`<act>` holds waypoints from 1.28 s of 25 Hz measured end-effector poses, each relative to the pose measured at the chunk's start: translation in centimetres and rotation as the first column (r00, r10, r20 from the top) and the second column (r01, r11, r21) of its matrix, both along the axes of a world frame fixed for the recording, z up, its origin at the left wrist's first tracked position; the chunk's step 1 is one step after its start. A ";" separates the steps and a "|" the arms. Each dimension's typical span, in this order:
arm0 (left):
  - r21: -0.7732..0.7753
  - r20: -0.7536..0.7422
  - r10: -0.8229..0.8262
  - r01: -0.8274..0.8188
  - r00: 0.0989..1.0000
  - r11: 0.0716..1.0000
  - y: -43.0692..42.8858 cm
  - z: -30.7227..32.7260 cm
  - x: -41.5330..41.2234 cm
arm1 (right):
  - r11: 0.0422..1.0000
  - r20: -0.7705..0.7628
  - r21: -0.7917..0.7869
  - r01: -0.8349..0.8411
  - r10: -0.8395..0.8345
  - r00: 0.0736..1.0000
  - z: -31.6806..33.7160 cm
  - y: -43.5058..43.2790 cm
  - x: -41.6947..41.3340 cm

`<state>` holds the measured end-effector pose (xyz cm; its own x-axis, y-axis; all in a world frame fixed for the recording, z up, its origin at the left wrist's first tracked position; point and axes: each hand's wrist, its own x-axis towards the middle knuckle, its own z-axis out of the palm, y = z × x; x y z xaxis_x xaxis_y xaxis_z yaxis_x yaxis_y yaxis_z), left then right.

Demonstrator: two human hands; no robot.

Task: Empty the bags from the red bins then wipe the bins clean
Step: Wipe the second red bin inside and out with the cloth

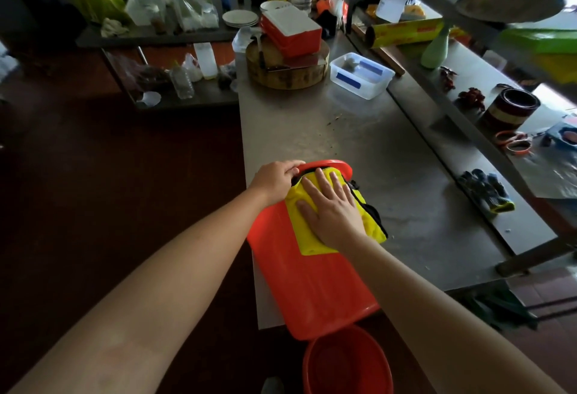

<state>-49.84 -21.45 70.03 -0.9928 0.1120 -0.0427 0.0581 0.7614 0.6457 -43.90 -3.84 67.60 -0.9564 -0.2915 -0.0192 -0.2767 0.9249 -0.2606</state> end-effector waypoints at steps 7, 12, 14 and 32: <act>0.076 0.000 0.024 -0.024 1.000 0.997 -2.2 0.7 3.1 | 0.999 -0.026 -0.031 -0.032 0.031 0.999 -2.1 2.9 8.2; -0.042 -0.026 0.014 -0.015 1.000 0.999 -0.8 1.8 2.5 | 0.997 -0.048 -0.071 0.014 -0.017 0.999 -4.1 5.7 12.8; -0.129 -0.037 -0.036 0.031 0.999 0.991 1.2 2.1 1.1 | 0.998 -0.046 -0.064 0.014 -0.016 0.999 -4.2 5.7 13.2; 0.133 -0.026 -0.024 0.027 0.999 0.991 3.6 0.6 0.3 | 0.997 -0.042 -0.038 0.064 -0.065 0.997 0.5 3.2 0.2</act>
<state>-49.56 -17.85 70.62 -0.9901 0.1401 -0.0015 0.0932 0.6668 0.7394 -43.70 -0.64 68.15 -0.9730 -0.2288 0.0321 -0.2284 0.9314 -0.2833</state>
